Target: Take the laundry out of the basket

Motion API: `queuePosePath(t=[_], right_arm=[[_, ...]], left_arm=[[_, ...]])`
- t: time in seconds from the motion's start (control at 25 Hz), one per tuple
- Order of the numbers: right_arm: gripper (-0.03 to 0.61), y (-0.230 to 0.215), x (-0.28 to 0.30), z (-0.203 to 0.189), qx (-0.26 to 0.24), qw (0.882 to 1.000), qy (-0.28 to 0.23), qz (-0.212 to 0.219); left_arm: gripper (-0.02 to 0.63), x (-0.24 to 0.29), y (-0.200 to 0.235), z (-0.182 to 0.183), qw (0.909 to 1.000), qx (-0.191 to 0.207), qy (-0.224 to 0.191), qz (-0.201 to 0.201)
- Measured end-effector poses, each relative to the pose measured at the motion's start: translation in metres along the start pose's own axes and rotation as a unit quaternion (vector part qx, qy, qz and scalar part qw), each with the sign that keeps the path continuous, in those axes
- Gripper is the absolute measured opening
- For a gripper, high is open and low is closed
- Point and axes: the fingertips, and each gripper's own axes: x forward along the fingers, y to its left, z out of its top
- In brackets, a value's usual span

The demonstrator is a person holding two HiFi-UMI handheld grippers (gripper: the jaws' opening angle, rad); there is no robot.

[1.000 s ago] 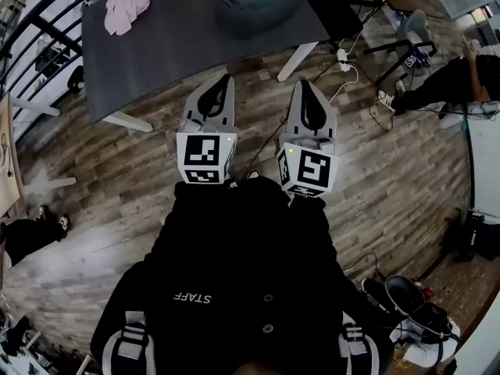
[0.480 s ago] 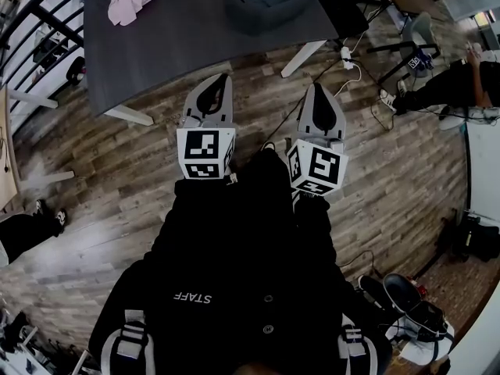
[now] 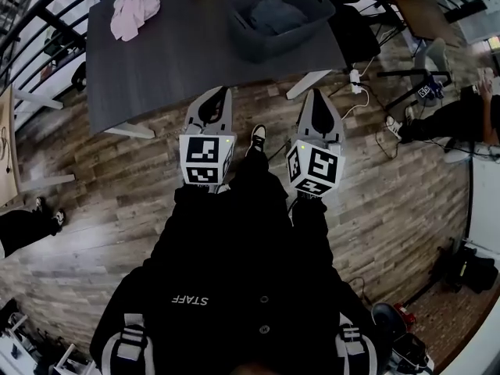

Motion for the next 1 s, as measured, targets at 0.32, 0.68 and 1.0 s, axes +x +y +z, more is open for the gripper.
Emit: queuePosePath(t=[0.32,0.68,1.0], right_arm=[[0.014,-0.067,0.132,0.014,0.007,0.999,0.013,0.036],[0.015,-0.123,0.230,0.004,0.027,0.995,0.049,0.080],[0.015,-0.142,0.279,-0.027,0.052,0.990,0.095,0.094]], left_arm=[[0.002,0.150,-0.004,0.055,0.9999,-0.006,0.015,0.004],[0.002,0.267,-0.027,0.077,0.9982,-0.003,0.058,-0.016],[0.002,0.325,-0.026,0.067,0.9952,-0.001,0.096,-0.017]])
